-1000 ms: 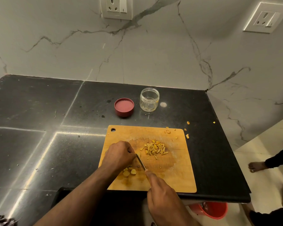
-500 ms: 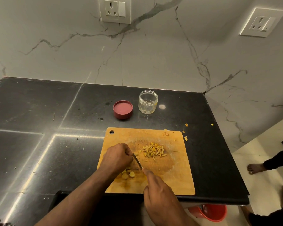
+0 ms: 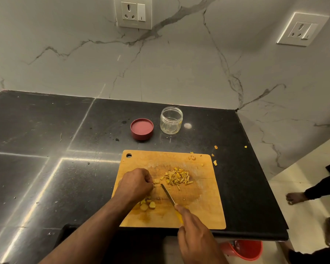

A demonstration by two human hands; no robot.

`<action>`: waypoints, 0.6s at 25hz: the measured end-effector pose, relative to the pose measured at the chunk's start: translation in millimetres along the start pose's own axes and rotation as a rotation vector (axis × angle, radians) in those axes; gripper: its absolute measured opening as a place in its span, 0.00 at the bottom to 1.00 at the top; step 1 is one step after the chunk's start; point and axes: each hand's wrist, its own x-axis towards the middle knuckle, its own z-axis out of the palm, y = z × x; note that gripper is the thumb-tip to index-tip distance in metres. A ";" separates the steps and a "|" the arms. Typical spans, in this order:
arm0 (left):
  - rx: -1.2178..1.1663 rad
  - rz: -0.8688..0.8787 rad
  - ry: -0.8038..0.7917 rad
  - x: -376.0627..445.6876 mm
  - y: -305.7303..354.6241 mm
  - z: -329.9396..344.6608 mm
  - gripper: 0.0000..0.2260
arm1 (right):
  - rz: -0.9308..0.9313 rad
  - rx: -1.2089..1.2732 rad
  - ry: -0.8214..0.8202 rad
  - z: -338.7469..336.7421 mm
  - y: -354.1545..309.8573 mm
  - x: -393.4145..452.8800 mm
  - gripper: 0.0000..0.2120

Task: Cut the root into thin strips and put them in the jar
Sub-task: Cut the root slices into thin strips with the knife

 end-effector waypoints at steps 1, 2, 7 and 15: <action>-0.006 0.006 -0.002 -0.4 0.1 -1.7 0.07 | -0.004 0.014 0.004 -2.4 0.9 2.0 0.24; -0.016 0.011 0.001 -0.5 0.2 -4.3 0.07 | -0.013 0.023 0.000 -3.8 1.2 4.3 0.24; -0.094 -0.014 0.013 0.9 -7.1 -22.8 0.10 | -0.077 -0.002 -0.077 1.1 0.2 14.5 0.24; -0.085 -0.037 0.028 -4.5 -25.5 -33.8 0.10 | 0.008 0.017 0.040 -13.5 12.7 13.3 0.24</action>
